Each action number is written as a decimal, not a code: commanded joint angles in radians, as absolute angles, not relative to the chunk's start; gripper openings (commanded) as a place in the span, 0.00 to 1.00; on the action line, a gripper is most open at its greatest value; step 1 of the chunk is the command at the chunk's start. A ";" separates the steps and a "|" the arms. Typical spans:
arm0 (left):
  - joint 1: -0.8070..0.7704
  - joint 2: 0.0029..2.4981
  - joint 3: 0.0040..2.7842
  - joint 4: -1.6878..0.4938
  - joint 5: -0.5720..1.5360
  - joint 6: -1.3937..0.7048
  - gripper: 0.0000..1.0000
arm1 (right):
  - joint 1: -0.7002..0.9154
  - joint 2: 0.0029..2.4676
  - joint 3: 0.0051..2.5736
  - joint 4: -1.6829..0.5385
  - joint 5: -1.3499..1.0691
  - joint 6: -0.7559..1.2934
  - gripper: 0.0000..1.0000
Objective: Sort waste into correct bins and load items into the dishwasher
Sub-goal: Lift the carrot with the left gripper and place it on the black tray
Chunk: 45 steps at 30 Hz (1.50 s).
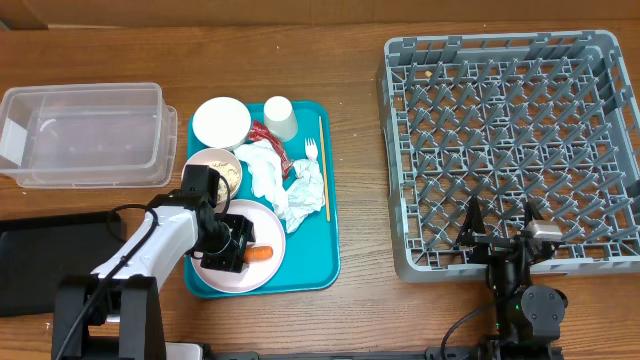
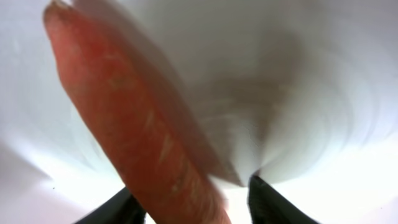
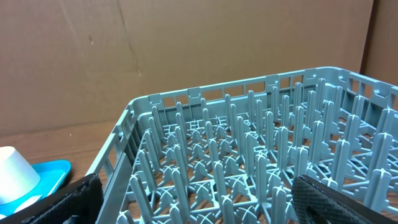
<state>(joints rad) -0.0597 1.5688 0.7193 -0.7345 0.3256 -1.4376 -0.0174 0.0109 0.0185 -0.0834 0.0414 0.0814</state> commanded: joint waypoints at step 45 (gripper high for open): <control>-0.111 1.633 1.053 -1.200 0.072 -1.290 0.04 | -0.010 0.003 0.008 -0.080 0.051 0.079 1.00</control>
<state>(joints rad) -0.1101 1.6283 0.9283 -1.1255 0.1150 -1.3449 -0.0170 0.0109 0.0185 -0.0834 0.0414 0.0814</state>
